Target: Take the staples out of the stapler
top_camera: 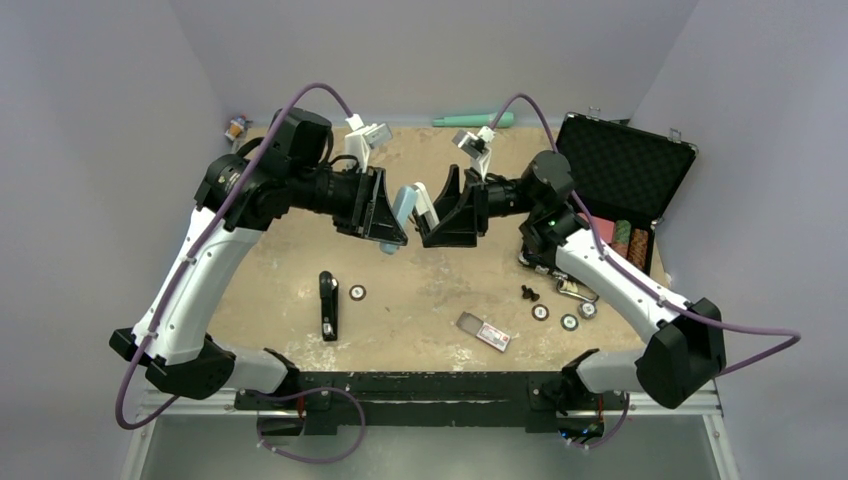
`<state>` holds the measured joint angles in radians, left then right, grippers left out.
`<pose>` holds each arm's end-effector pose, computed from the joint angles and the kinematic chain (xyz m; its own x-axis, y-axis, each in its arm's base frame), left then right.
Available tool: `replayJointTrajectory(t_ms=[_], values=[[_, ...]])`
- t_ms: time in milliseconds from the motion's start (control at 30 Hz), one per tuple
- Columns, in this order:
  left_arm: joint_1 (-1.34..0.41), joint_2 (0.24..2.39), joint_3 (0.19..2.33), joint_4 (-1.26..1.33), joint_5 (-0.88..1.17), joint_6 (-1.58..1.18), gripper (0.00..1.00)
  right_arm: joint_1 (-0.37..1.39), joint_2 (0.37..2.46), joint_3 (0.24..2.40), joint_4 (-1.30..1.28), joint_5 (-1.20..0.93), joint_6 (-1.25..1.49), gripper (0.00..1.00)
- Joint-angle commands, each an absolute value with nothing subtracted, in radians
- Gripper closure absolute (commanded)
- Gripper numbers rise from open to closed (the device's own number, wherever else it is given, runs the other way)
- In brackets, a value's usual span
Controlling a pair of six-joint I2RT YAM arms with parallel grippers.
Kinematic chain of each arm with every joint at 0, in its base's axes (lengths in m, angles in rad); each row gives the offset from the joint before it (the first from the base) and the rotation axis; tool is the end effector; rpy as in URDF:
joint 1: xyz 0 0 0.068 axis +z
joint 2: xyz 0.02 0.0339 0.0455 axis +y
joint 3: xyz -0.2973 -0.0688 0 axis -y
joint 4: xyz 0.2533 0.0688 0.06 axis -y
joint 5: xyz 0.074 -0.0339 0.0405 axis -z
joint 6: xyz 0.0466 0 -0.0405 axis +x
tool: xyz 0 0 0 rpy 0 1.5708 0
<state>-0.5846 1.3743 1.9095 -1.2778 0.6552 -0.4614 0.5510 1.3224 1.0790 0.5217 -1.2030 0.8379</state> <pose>0.1769 -0.1511 0.5109 -0.8664 0.1501 -0.4762 0.4760 0.5364 -0.6969 0.2281 0.1912 0.4238 -0.5515 -0.0252 -0.8338 -0.8113 -0.2162 0.5431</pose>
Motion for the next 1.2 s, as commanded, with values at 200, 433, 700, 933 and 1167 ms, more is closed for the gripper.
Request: replayJointTrajectory(t_ms=[200,433,700,933,1167], values=[[-0.583,1.337,1.93,-1.233,0.684,-0.465,1.0,0.575,1.313,1.121,0.559,-1.227,0.844,0.63],[-0.584,1.328,1.927,-1.242,0.683,-0.454,1.0,0.576,1.304,1.11,0.522,-1.225,0.822,1.0],[-0.583,1.315,1.906,-1.272,0.598,-0.433,0.64,0.574,1.316,1.183,0.243,-1.158,0.661,1.0],[-0.583,1.307,1.881,-1.265,0.543,-0.435,0.04,0.574,1.302,1.153,0.141,-1.083,0.645,1.0],[-0.583,1.29,1.824,-1.242,0.464,-0.479,0.0,0.574,1.318,1.228,-0.281,-0.726,0.5,1.0]])
